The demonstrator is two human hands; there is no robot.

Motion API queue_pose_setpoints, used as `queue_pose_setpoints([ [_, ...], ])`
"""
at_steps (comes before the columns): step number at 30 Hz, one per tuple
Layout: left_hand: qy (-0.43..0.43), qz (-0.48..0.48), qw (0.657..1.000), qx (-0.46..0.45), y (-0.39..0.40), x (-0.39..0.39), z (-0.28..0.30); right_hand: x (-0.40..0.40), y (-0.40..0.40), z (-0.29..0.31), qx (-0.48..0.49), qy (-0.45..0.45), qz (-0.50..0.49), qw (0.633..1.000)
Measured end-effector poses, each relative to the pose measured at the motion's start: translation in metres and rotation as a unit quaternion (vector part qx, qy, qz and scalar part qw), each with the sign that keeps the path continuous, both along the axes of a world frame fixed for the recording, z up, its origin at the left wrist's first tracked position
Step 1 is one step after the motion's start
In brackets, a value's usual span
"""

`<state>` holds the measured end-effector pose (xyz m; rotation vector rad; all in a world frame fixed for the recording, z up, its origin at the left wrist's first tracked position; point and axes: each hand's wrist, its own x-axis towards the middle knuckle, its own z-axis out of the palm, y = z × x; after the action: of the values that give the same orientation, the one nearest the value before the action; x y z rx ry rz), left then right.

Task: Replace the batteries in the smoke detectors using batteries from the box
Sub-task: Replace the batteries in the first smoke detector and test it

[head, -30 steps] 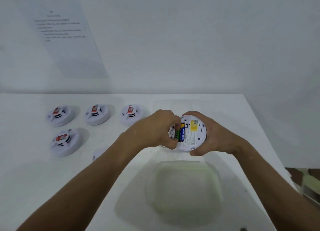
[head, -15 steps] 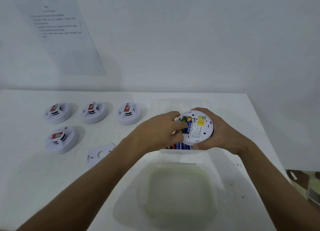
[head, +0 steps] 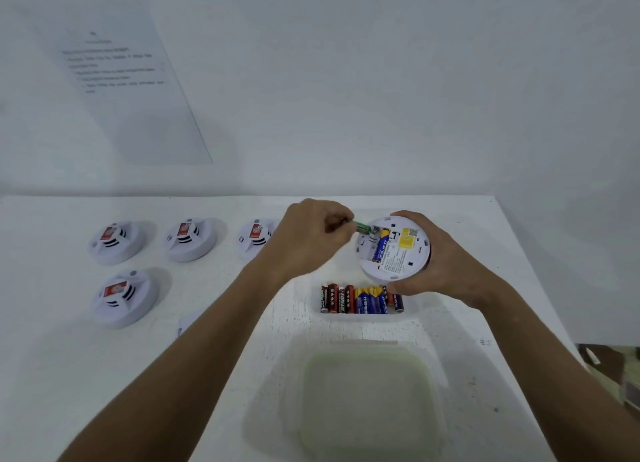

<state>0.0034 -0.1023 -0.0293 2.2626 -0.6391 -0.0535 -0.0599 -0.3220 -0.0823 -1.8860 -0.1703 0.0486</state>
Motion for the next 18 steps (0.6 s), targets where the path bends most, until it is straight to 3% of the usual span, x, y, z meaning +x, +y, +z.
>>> queue_pose_setpoints([
  [3,0.094,0.036,0.990,-0.096,0.005,0.021,-0.002,0.000,-0.005,-0.003,0.003,0.002,-0.015,1.000],
  [6,0.134,0.076,0.982,-0.110,0.011,0.046,-0.013,-0.002,-0.011,-0.003,-0.002,0.005,-0.022,1.000],
  [13,0.105,0.007,0.991,0.079,0.003,0.092,-0.037,-0.006,-0.021,-0.005,-0.006,0.010,-0.033,0.999],
  [18,0.131,-0.073,0.961,0.232,-0.011,0.113,-0.046,-0.004,-0.021,-0.006,-0.008,0.019,-0.035,0.999],
])
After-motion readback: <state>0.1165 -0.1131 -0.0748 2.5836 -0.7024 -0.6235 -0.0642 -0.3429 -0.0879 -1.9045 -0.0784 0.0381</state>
